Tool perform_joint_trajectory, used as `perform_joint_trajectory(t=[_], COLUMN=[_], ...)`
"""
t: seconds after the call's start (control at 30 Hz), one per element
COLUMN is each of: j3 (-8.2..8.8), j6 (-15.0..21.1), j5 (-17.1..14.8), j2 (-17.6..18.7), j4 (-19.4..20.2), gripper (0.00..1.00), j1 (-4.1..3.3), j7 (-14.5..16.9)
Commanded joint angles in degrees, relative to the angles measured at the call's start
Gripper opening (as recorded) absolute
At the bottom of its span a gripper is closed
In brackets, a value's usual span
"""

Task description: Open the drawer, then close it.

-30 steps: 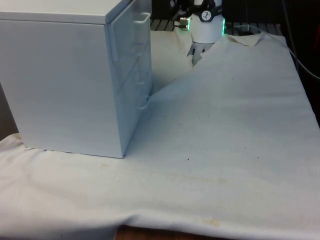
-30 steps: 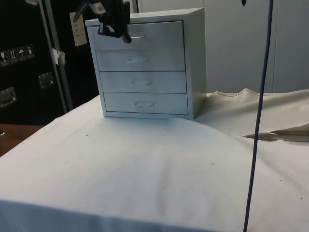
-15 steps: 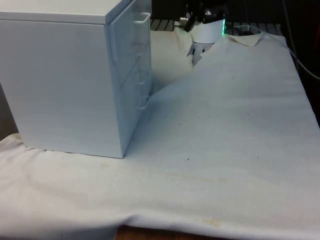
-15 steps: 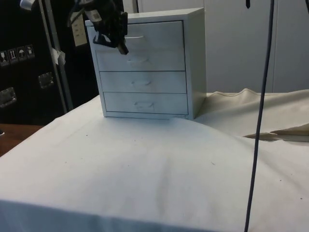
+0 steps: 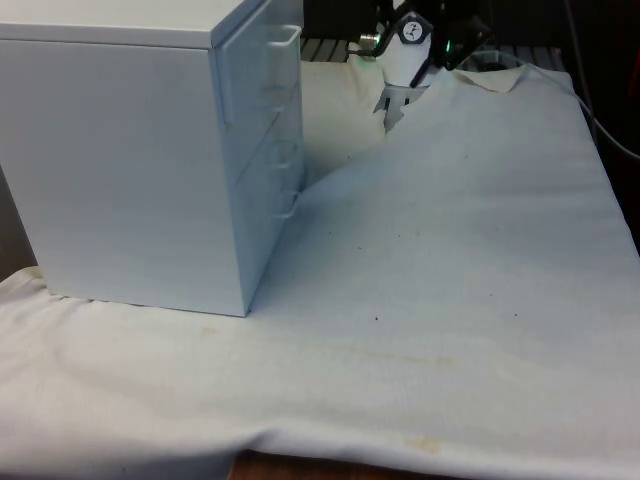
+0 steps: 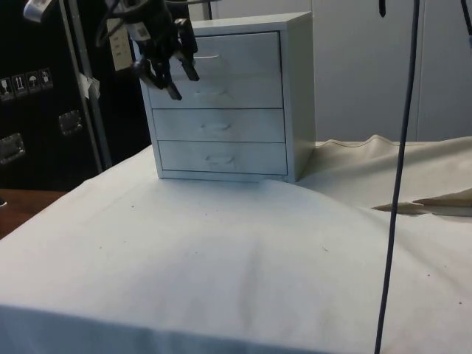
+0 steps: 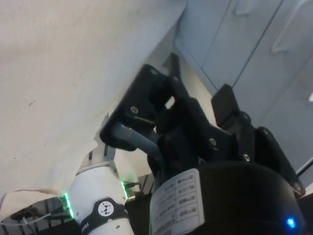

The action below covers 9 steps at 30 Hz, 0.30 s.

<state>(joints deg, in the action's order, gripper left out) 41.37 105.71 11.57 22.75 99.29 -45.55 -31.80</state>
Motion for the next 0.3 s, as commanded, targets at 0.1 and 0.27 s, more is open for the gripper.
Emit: perform_joint_trajectory(t=[0.1,0.27], j3=[-0.06,-0.17], j6=[0.0,0.2], j5=[-0.1,-0.3], j2=[0.0,0.0], j4=[0.0,0.0], gripper=[0.75,0.99], j1=[0.00,0.11], j7=[-0.1,0.0])
